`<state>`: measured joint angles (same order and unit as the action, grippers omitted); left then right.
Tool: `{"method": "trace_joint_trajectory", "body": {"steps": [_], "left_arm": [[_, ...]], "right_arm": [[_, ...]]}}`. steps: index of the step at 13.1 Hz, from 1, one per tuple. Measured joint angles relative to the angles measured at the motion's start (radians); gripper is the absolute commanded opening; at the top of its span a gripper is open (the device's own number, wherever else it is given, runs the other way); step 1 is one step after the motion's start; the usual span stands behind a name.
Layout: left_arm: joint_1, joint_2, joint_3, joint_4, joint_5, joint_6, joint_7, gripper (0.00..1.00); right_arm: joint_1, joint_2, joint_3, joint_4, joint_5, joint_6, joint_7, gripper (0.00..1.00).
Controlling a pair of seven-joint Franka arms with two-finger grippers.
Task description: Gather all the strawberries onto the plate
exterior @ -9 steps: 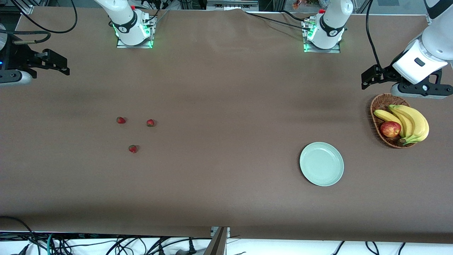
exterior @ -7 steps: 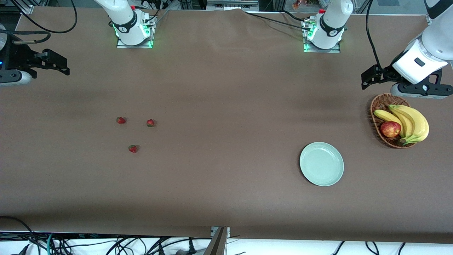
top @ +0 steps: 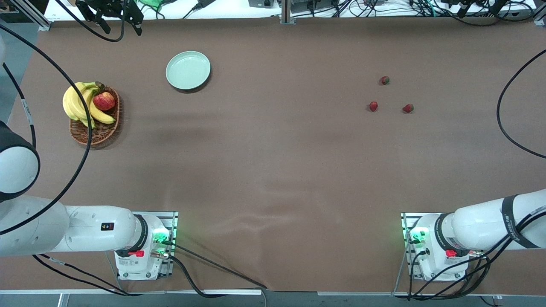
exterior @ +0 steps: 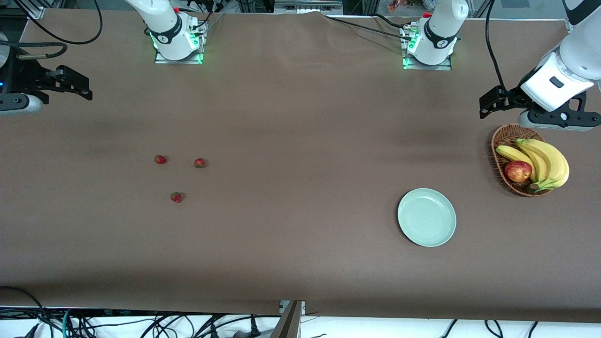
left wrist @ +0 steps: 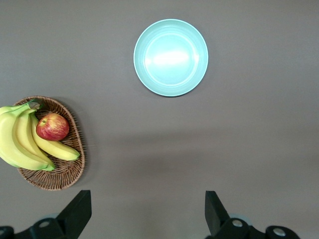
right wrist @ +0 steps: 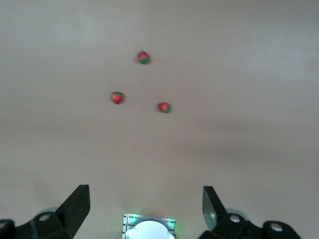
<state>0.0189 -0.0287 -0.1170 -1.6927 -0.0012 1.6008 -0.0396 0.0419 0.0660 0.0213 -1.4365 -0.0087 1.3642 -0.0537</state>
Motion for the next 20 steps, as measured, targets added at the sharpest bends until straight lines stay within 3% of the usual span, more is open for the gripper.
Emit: {"method": "trace_joint_trajectory", "body": {"steps": [14,20], "left_arm": [[0.0,0.0,0.0,0.0,0.0,0.0,0.0,1.0],[-0.001,0.0,0.0,0.001,0.0,0.0,0.0,1.0]], "right_arm": [[0.0,0.019,0.001,0.001,0.0,0.017,0.0,1.0],[0.029,0.13,0.007,0.0,0.003,0.071,0.0,1.0]]}}
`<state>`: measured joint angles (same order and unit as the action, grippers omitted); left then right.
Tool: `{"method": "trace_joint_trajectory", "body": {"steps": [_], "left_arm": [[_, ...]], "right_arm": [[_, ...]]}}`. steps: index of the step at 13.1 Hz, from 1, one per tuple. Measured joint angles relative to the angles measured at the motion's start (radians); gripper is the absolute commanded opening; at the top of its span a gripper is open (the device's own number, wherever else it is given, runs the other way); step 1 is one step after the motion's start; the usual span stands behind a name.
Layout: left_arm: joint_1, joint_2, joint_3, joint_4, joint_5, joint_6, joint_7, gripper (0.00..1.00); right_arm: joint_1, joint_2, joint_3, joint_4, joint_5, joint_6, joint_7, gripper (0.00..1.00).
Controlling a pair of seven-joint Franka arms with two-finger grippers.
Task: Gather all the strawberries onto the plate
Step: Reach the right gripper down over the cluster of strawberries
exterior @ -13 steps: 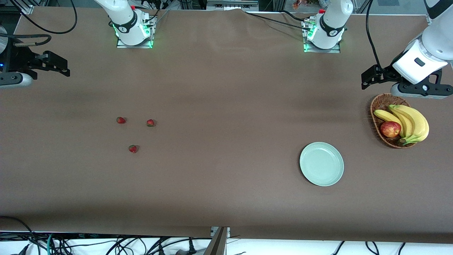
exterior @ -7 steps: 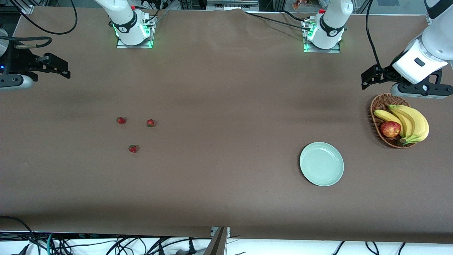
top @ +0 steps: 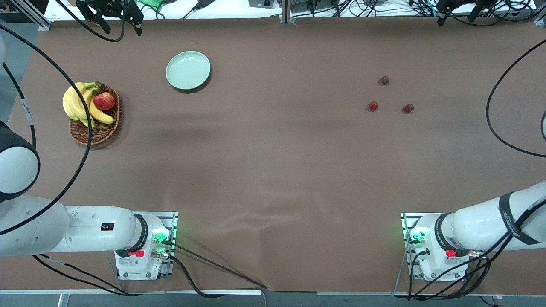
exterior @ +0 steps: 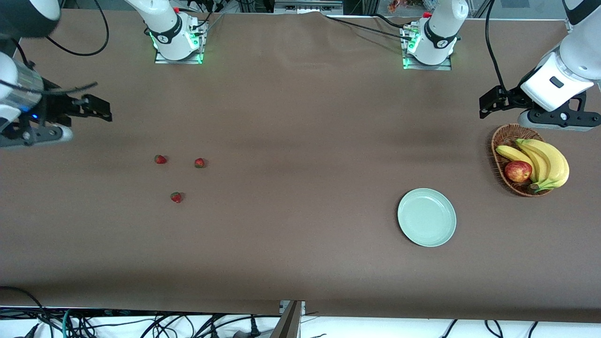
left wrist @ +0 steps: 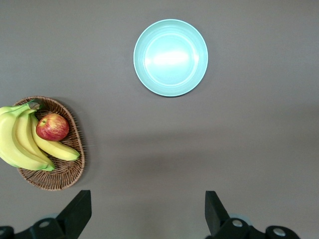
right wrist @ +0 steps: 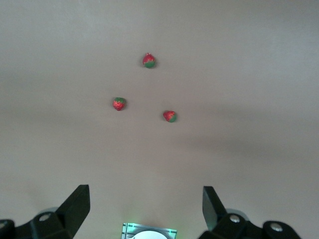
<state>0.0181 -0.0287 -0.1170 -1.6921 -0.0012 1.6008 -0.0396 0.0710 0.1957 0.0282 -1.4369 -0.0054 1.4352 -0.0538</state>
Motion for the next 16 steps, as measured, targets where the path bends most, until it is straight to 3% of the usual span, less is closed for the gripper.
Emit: {"method": "trace_joint_trajectory", "body": {"steps": [8,11,16], "left_arm": [[0.0,0.0,0.0,0.001,0.0,0.0,0.0,1.0],[0.0,0.0,0.0,0.001,0.0,0.0,0.0,1.0],[0.0,0.0,0.0,0.001,0.0,0.0,0.0,1.0]], "right_arm": [[0.067,0.242,0.003,-0.028,0.01,0.177,0.009,1.0],[0.07,0.316,0.003,-0.139,0.014,0.381,0.06,1.0],[0.11,0.344,0.005,-0.35,0.017,0.67,0.174,1.0]]}}
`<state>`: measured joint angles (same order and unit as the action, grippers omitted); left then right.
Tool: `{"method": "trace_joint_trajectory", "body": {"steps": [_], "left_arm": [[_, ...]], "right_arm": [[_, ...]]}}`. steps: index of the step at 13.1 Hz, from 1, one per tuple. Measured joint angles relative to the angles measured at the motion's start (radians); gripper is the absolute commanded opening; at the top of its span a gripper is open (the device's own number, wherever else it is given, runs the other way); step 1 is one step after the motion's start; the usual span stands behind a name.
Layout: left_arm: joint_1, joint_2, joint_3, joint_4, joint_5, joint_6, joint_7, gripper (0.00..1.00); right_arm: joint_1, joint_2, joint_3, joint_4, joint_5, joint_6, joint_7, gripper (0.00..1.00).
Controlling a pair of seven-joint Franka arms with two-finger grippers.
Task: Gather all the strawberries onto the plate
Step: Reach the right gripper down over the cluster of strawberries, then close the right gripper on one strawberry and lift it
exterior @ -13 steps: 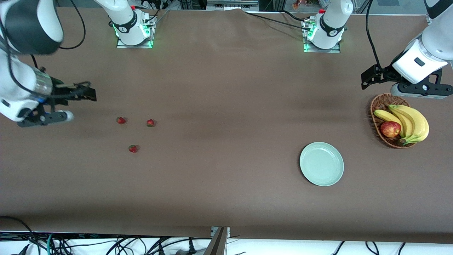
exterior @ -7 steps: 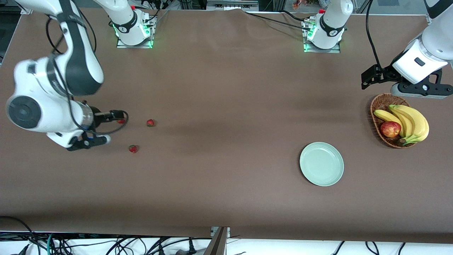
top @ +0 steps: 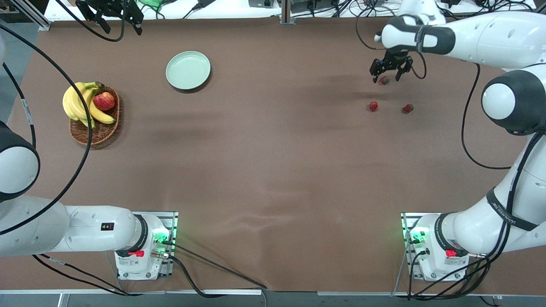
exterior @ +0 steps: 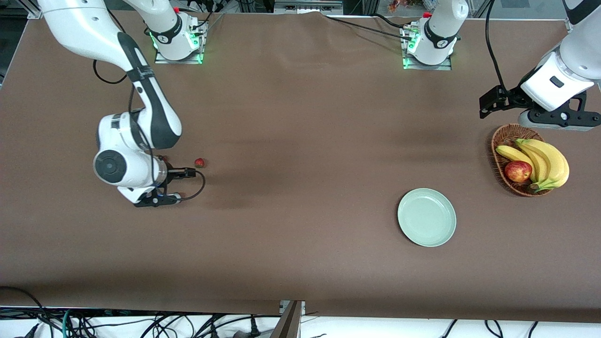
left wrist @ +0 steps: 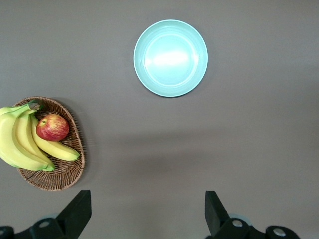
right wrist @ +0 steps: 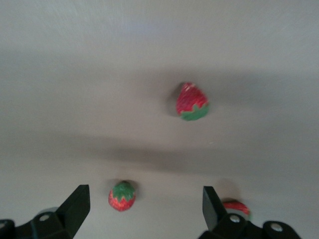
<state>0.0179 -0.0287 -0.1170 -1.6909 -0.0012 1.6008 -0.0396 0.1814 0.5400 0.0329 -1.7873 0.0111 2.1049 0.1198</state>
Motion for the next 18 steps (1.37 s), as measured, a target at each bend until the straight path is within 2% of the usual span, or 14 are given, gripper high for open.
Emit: {"method": "trace_joint_trajectory", "body": {"steps": [3,9,13,15,18], "left_arm": [[0.0,0.0,0.0,0.0,0.0,0.0,0.0,1.0],[0.0,0.0,0.0,0.0,0.0,0.0,0.0,1.0],[0.0,0.0,0.0,0.0,0.0,0.0,0.0,1.0],[0.0,0.0,0.0,0.0,0.0,0.0,0.0,1.0],[0.0,0.0,0.0,0.0,0.0,0.0,0.0,1.0]], "right_arm": [[0.02,0.0,0.004,-0.046,0.001,0.028,0.026,1.0],[0.046,0.0,0.006,-0.166,0.001,0.187,0.077,1.0],[0.046,0.0,0.007,-0.182,0.001,0.192,0.079,0.99],[0.047,0.0,0.009,-0.191,0.001,0.192,0.079,0.61],[0.047,0.0,0.011,-0.192,0.001,0.192,0.08,0.26]]}}
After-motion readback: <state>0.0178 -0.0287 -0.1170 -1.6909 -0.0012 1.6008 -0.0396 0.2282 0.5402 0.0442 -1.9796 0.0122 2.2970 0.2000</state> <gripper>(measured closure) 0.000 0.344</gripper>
